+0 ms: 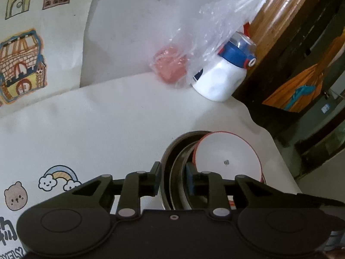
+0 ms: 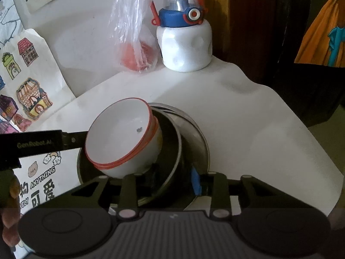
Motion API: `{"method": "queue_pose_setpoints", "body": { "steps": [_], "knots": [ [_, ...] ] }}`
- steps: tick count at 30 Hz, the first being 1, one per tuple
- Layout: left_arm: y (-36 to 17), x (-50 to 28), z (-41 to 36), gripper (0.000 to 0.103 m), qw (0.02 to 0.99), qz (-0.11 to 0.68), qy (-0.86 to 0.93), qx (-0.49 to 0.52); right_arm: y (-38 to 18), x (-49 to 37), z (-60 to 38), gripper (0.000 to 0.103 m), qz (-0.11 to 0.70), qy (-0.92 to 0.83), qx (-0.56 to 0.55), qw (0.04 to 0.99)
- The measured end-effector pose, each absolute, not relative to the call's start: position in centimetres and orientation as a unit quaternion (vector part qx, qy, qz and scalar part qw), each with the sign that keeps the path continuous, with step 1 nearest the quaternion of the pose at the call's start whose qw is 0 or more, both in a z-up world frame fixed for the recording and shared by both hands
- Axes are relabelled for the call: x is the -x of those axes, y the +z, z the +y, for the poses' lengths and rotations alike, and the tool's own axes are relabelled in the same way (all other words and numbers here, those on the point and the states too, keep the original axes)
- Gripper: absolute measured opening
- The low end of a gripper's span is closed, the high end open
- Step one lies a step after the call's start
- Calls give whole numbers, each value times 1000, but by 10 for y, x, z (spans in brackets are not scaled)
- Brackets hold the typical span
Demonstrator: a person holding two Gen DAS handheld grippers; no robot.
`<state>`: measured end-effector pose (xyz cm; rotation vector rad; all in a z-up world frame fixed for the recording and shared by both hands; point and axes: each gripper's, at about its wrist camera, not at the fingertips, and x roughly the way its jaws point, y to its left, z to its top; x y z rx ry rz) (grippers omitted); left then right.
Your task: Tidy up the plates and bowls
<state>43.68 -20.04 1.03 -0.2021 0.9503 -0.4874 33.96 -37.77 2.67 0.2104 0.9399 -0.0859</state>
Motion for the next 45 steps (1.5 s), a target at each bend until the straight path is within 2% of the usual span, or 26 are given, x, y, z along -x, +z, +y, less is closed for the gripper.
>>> {"method": "queue_pose_setpoints", "body": {
  "steps": [5,8,11,12,13,16,18,27,36,40,45],
  "knots": [
    [13,-434,-198,28,859,448,-231,94,30,-337,-381,43,447,-47,-100,888],
    [15,-431,-197,30,860,445,-231,95,32,-335,-383,44,444,-47,-105,889],
    [20,-427,-196,33,862,441,-231,94,36,-330,-383,56,436,-62,-95,893],
    [22,-425,-195,34,863,439,-233,94,37,-328,-384,56,435,-63,-95,893],
    [24,-423,-195,37,863,437,-233,94,38,-325,-386,56,433,-64,-99,894],
    [31,-416,-193,55,865,428,-243,100,41,-318,-391,63,422,-64,-112,897],
    [38,-408,-194,55,868,419,-247,96,45,-313,-392,71,414,-58,-120,900],
    [67,-378,-186,62,880,389,-257,87,72,-282,-378,80,373,-46,-108,920],
    [97,-338,-158,75,898,353,-252,82,100,-241,-361,89,339,-43,-101,934],
    [106,-314,-141,85,906,334,-247,79,110,-216,-351,96,322,-39,-106,940],
    [111,-284,-117,93,917,309,-241,76,116,-187,-337,101,307,-35,-109,945]
  ]
}}
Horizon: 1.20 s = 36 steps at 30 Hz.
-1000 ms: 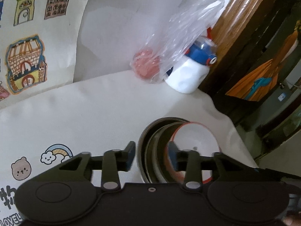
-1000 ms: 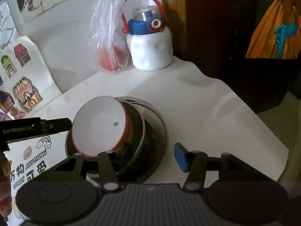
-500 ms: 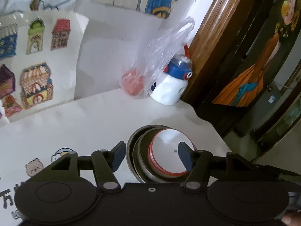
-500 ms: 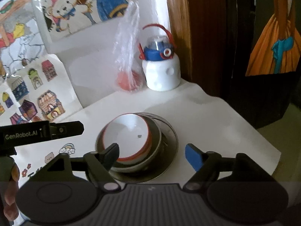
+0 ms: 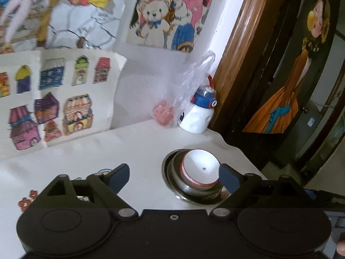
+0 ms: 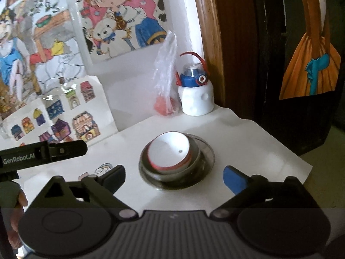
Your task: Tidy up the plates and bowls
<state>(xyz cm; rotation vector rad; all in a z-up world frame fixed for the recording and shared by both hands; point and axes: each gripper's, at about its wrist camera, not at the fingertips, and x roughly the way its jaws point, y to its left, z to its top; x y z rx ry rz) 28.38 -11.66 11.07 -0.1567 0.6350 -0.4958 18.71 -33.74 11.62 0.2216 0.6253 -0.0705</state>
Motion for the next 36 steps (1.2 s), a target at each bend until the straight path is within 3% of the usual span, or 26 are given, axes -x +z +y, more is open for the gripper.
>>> {"method": "queue_pose_setpoints", "body": {
  "steps": [7,18,36],
  "knots": [
    [109,-240,-81,102,934,264,-228,72,118,-145,-309,103,273,-30,-105,956],
    [91,-168,-35,102,960,185,-203,47,102,-83,-269,103,202,-27,-81,976],
    [40,-119,0,102,964,189,-178,59,61,-24,-232,103,149,-38,-64,986]
  ]
}}
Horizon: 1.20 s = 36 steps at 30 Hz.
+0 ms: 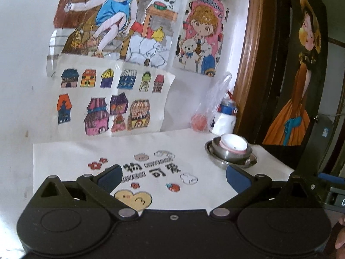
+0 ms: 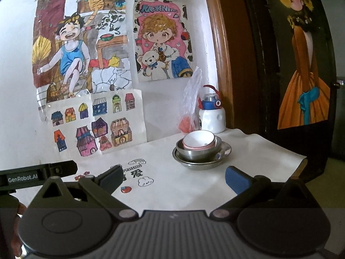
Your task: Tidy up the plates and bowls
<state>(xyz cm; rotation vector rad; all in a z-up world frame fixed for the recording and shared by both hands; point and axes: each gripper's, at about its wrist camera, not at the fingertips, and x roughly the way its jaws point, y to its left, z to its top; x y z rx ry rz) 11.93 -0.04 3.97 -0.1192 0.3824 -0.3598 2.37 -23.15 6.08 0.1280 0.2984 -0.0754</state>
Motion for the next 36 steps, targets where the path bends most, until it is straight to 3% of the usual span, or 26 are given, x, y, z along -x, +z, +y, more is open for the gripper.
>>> {"method": "queue_pose_setpoints", "body": {
  "steps": [36],
  "knots": [
    [-26,-110,8,102,964,241,-103,46,-8,-27,-223,103,155,-60,-86,982]
  ]
}}
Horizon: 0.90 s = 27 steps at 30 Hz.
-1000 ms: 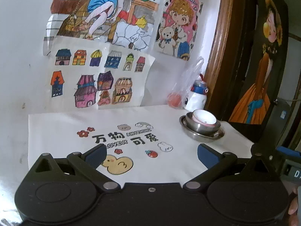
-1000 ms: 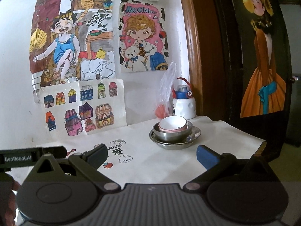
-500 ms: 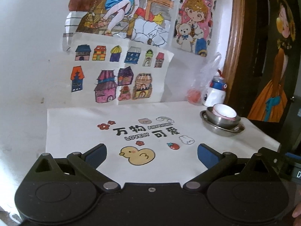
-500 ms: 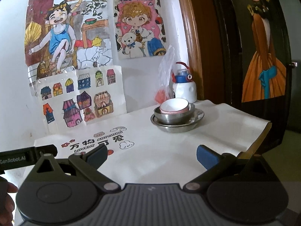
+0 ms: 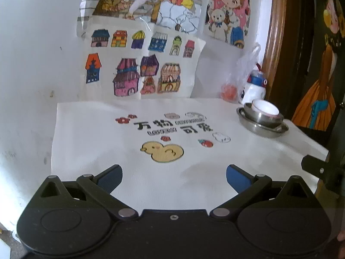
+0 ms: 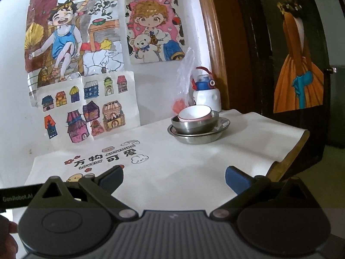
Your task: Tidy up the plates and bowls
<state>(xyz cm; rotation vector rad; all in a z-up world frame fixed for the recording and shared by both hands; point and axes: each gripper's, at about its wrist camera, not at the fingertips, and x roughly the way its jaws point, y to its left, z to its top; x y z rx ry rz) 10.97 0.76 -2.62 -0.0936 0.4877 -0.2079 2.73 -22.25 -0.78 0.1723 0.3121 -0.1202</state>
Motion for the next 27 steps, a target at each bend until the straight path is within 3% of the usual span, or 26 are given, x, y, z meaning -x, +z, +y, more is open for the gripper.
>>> {"method": "queue_pose_setpoints", "body": {
  "steps": [27],
  "knots": [
    [-32,-110,10,102,965,244,-92,36,-21,-32,-221,103,167,-55,-92,980]
  ]
}}
